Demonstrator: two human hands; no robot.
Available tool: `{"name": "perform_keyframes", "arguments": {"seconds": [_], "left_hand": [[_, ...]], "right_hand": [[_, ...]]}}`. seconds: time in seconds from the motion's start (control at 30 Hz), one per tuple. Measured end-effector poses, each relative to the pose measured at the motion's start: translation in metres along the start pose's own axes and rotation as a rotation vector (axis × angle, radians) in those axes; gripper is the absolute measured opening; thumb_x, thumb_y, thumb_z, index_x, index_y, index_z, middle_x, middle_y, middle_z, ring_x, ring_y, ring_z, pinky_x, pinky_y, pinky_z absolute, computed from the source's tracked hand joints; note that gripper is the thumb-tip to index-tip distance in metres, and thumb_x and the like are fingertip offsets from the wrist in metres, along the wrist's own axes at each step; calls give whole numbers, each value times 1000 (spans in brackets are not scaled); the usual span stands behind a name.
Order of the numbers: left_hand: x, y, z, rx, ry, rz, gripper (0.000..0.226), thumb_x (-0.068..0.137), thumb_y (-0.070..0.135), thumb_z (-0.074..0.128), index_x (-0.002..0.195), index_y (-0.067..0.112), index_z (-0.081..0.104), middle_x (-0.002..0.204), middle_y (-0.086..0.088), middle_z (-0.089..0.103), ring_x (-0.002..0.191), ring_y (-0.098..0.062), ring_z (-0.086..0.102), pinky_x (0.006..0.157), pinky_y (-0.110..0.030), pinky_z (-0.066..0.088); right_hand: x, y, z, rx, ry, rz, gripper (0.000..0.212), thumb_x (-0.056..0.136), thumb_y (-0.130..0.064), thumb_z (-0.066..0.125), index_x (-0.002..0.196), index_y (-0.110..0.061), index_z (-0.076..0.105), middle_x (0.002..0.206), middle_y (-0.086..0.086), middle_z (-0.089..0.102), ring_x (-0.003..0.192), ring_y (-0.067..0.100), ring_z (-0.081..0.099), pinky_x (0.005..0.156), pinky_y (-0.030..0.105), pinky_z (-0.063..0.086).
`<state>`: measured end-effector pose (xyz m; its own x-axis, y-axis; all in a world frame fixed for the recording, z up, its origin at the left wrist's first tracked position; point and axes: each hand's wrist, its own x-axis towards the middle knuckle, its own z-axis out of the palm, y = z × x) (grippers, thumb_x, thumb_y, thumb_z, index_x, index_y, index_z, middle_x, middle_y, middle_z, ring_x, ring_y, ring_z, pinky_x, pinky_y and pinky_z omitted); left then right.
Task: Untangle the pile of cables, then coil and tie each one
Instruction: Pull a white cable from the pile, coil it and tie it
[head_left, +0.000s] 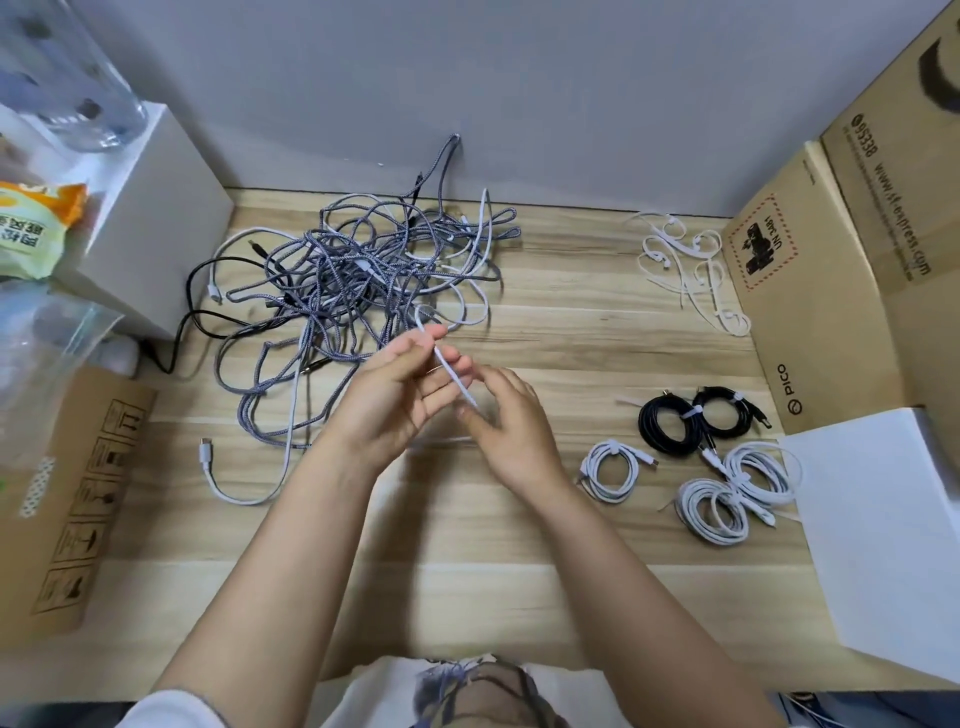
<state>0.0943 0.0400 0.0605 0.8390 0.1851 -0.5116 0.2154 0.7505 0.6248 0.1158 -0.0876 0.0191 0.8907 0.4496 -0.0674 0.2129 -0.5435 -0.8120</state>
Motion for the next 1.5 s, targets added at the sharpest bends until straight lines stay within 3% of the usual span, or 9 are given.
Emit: {"name": "perform_keyframes", "arguments": {"seconds": [0.17,0.33,0.43,0.57,0.7,0.77,1.03,1.27,1.5], "left_hand": [[0,25,-6,-319,22,-69,7,61,7,67,68,5,68,57,0,65,57,-11,68,55,-29,58],[2,27,-13,-243,62,-84,26,99,24,36,87,13,55,41,10,44,41,1,53,51,-20,55],[-10,13,1,53,-81,-59,19,96,21,40,87,16,56,52,9,57,58,-4,64,70,-27,55],[-29,-13,20,393,-261,-16,18,80,25,52,92,17,63,77,9,70,75,-2,64,83,-25,41],[-36,-25,24,413,-251,7,17,86,15,51,97,14,64,66,6,65,40,-4,44,55,-16,39],[-35,-21,25,306,-227,-48,16,89,11,48,96,13,62,72,3,65,45,-8,54,45,-17,43],[-5,26,14,-259,-103,-90,46,97,26,41,57,16,62,63,5,62,59,-10,65,60,-25,56],[10,32,1,-360,94,-141,27,97,19,44,73,13,55,51,2,59,45,-8,59,51,-19,52],[-12,16,22,-176,-194,-118,23,78,31,57,60,21,69,61,13,60,54,1,58,64,-20,53]], "right_hand": [[-8,-19,-27,758,155,269,27,89,0,43,65,-12,45,43,-11,43,38,4,35,45,21,40],[-14,-29,-58,1097,386,341,33,99,-12,38,66,-14,40,43,-12,38,34,-1,19,38,16,9],[-16,-37,-61,1062,225,336,37,86,-45,40,68,-13,46,48,-6,38,32,-1,19,35,16,9],[-23,-51,-55,836,-54,325,30,94,-34,41,84,-11,56,58,3,43,27,-2,25,29,9,18],[-34,-52,-54,566,-201,215,27,95,-23,53,71,-10,58,50,-4,56,47,-2,51,55,8,37],[-38,-51,-54,545,-248,171,26,92,-15,58,66,-10,54,44,-9,52,46,1,46,54,11,35],[-58,-87,-81,640,-109,-110,22,94,-13,51,72,-11,55,44,-17,40,42,-2,33,47,6,26],[-74,-110,-103,877,29,-406,21,81,-39,52,71,-26,66,54,-19,42,48,-2,30,49,11,27],[-52,-93,-86,715,167,-93,9,93,-6,49,86,-6,55,44,-18,51,43,-3,39,49,7,31]]}}
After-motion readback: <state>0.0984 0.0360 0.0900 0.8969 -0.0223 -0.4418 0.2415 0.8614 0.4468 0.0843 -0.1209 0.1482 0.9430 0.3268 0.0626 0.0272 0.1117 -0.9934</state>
